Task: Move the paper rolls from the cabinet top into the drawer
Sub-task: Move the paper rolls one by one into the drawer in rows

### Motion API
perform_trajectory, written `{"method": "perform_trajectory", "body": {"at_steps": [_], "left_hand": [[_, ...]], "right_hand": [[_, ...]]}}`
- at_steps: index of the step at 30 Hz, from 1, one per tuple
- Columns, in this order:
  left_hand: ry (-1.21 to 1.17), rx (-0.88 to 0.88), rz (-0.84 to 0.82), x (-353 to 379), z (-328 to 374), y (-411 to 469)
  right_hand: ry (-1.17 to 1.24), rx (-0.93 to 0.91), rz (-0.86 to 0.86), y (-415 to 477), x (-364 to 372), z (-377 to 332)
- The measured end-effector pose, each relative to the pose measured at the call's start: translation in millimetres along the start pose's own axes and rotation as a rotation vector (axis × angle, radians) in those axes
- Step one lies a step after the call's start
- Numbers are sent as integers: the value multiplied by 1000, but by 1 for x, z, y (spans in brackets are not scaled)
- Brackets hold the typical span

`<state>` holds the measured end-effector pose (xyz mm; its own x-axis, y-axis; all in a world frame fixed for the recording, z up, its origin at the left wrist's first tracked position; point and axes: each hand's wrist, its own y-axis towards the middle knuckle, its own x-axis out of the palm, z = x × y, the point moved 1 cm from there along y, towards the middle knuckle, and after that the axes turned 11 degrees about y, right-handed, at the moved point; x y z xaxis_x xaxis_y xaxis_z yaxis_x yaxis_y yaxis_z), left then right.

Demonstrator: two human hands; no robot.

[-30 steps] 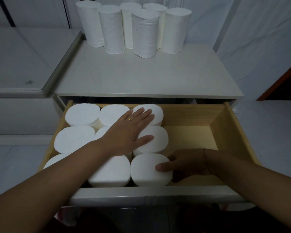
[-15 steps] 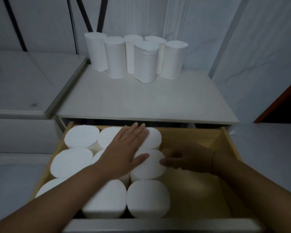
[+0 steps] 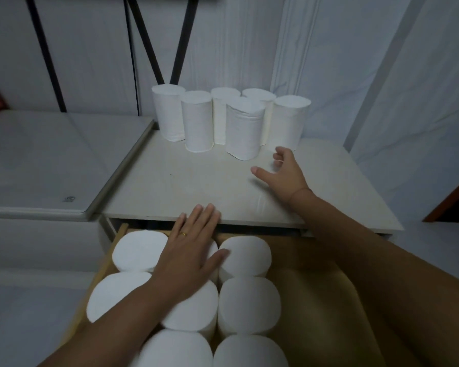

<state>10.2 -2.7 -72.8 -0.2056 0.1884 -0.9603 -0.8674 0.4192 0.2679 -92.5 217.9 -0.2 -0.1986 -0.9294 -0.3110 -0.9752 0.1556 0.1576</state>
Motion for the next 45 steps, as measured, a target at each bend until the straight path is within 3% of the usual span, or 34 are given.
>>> {"method": "perform_trajectory", "body": {"at_steps": [11, 24, 31, 45], "left_hand": [[44, 41, -11, 9, -2, 6], [52, 39, -20, 10, -3, 5], [52, 50, 2, 11, -5, 5], [100, 50, -27, 7, -3, 4]], "right_hand": [[69, -9, 129, 95, 34, -8], [5, -30, 181, 122, 47, -12], [-105, -44, 172, 109, 48, -16], [14, -140, -11, 3, 17, -15]]}}
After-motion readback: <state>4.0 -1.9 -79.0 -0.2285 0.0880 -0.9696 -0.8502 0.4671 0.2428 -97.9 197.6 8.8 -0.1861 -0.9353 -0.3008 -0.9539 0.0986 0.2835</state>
